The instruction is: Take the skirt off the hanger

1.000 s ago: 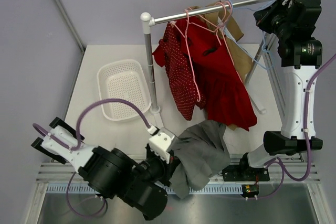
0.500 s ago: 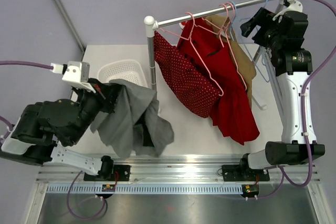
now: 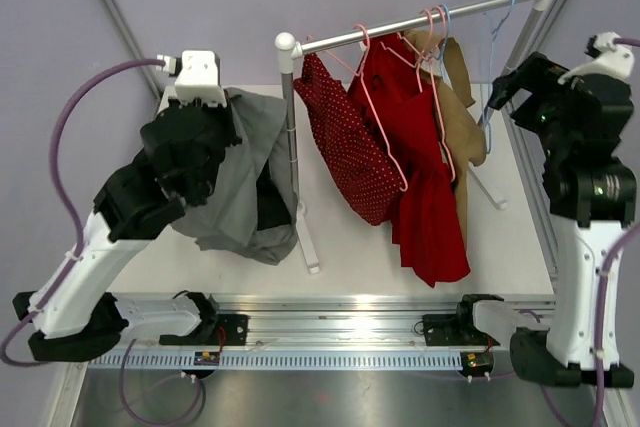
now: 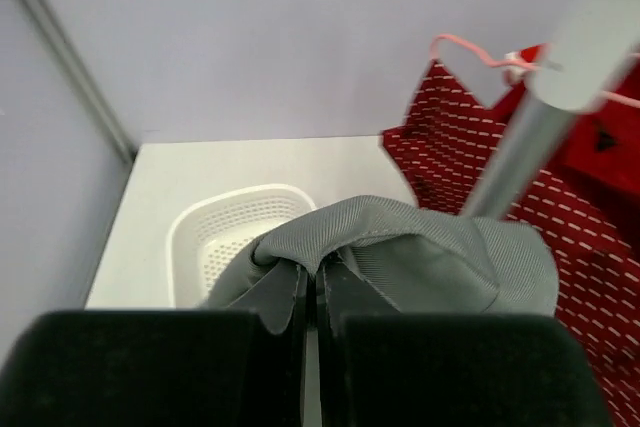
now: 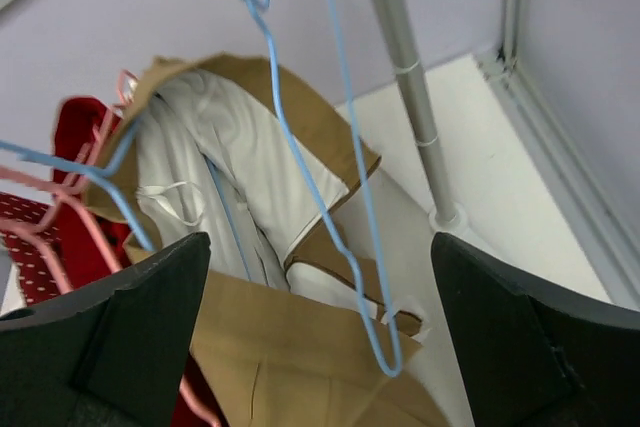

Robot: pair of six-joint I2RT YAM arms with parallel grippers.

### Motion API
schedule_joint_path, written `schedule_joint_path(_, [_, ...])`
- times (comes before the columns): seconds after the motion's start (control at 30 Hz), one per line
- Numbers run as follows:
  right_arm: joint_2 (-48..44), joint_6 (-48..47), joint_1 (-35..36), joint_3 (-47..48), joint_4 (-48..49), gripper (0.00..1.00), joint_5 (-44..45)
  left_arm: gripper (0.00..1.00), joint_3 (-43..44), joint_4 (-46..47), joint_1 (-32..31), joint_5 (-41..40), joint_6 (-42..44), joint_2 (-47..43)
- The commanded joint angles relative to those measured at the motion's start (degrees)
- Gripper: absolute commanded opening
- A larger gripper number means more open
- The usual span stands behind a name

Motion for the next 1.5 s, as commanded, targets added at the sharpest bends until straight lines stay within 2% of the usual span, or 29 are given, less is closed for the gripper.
schedule_joint_path(0.0, [-6.4, -1.3, 0.3, -0.2, 0.4, 0.99, 7.1, 0.0, 4.0, 6.0, 14.4, 12.1, 2.8, 2.3])
schedule_joint_path(0.07, [-9.2, 0.0, 0.4, -0.7, 0.3, 0.99, 7.8, 0.0, 7.8, 4.9, 20.9, 16.9, 2.1, 6.9])
schedule_joint_path(0.1, [-10.2, 0.3, 0.4, -1.4, 0.8, 0.99, 7.4, 0.0, 9.0, 3.5, 27.0, 18.6, 1.2, 8.6])
schedule_joint_path(0.17, [-12.2, 1.0, 0.4, -1.9, 1.3, 0.99, 6.1, 0.0, 10.8, 3.2, 31.8, 20.9, 0.5, 11.9])
schedule_joint_path(0.27, [-12.8, 1.3, 0.4, -1.9, 1.1, 0.99, 5.0, 0.0, 9.8, 3.6, 42.3, 25.6, -2.4, 17.2])
schedule_joint_path(0.37, [-13.0, 1.4, 0.4, -2.1, 0.8, 0.99, 4.4, 0.0, 8.0, 3.7, 45.7, 27.9, -5.2, 21.3])
schedule_joint_path(0.47, [-13.7, 2.3, 0.4, -3.1, 1.5, 0.99, 3.5, 0.0, 1.8, 4.9, 46.6, 29.1, -6.6, 23.3])
schedule_joint_path(0.5, [-13.7, 2.5, 0.4, -3.5, 1.9, 0.99, 3.0, 0.07, -1.3, 5.6, 46.7, 30.5, -7.1, 23.7])
schedule_joint_path(0.57, [-14.2, 3.0, 0.4, -3.9, 2.6, 0.99, 0.2, 0.49, -2.3, 4.6, 46.8, 36.4, -7.7, 27.7])
schedule_joint_path(0.6, [-14.4, 2.8, 0.4, -4.4, 4.3, 0.99, -1.9, 0.88, -1.0, -0.7, 46.8, 37.4, -9.2, 30.1])
schedule_joint_path(0.63, [-14.5, 2.0, 0.4, -4.7, 5.7, 0.99, -9.1, 0.99, 3.2, -4.1, 46.8, 35.6, -10.6, 33.0])
schedule_joint_path(0.7, [-14.5, -0.4, 0.5, -4.9, 9.2, 0.99, -16.4, 0.99, 4.5, -7.7, 46.6, 33.7, -13.1, 35.9])
schedule_joint_path(0.73, [-13.6, -0.7, 0.5, -4.6, 9.8, 0.99, -21.7, 0.99, 1.4, -6.4, 46.6, 33.7, -13.1, 34.4])
schedule_joint_path(0.83, [-11.4, -0.8, 0.5, -2.5, 10.9, 0.99, -27.3, 0.99, -2.5, -1.4, 46.3, 35.1, -12.9, 25.0])
schedule_joint_path(0.97, [-5.9, -0.3, 0.5, -0.9, 12.7, 0.98, -27.4, 0.99, -2.5, -4.8, 45.5, 36.5, -13.2, 17.9])
schedule_joint_path(1.07, [-1.7, 0.3, 0.4, 0.4, 14.4, 0.9, -26.8, 0.99, -6.4, -6.4, 43.7, 38.2, -13.4, 11.4])
schedule_joint_path(1.1, [-0.9, 0.6, 0.5, 0.3, 16.3, 0.87, -26.8, 0.99, -11.1, -6.0, 43.0, 38.1, -14.1, 7.0])
schedule_joint_path(1.13, [0.0, 0.9, 0.5, 0.4, 17.0, 0.78, -26.7, 0.99, -13.5, -5.6, 42.3, 39.1, -14.3, 4.8])
schedule_joint_path(1.2, [2.4, 1.4, 0.5, 1.7, 17.7, 0.72, -26.1, 0.99, -20.7, -4.8, 40.7, 39.2, -16.1, 0.4])
schedule_joint_path(1.37, [6.4, 3.0, 0.5, 2.1, 19.3, 0.64, -27.2, 0.99, -32.0, -4.9, 38.2, 40.6, -19.4, -10.9])
schedule_joint_path(1.47, [7.6, 3.9, 2.7, 1.8, 20.1, 0.63, -27.9, 0.98, -36.8, -5.6, 37.1, 40.2, -20.4, -15.2])
